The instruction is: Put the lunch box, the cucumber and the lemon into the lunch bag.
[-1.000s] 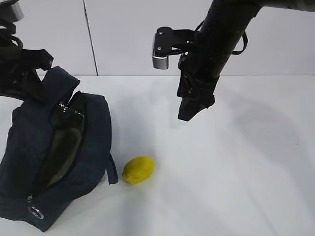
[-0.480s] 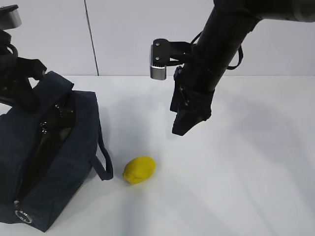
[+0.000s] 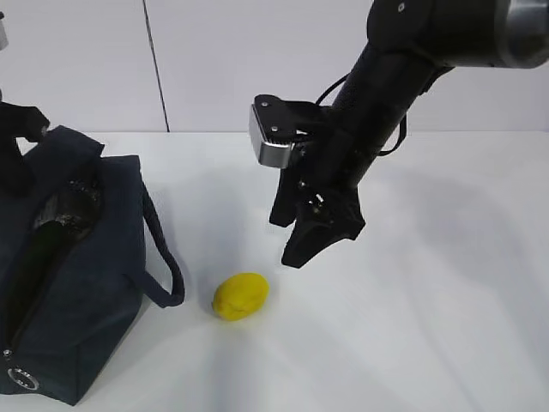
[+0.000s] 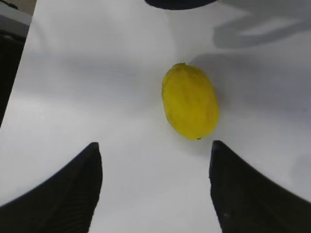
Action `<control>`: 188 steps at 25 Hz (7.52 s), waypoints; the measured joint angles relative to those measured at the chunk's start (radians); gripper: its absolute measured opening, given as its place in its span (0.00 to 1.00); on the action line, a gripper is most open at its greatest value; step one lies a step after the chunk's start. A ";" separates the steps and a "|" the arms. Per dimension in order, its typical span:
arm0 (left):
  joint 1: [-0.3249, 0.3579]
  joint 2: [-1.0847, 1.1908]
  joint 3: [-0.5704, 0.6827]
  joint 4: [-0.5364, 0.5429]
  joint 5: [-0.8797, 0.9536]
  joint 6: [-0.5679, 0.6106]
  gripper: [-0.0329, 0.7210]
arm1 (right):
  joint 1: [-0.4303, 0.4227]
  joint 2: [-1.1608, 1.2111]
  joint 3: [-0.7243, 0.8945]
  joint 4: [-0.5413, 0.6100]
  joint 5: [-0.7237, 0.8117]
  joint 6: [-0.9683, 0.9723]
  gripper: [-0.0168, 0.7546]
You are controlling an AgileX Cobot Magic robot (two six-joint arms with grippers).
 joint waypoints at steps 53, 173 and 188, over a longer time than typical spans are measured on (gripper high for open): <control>0.050 -0.005 0.000 0.006 0.002 0.001 0.03 | 0.072 0.202 0.000 0.062 -0.241 -0.297 0.79; 0.050 -0.005 0.000 -0.264 -0.053 0.227 0.03 | 0.114 0.259 -0.198 0.753 -0.164 0.151 0.65; 0.050 -0.005 0.000 -0.266 -0.051 0.231 0.03 | 0.115 0.245 -0.416 0.347 -0.016 0.432 0.65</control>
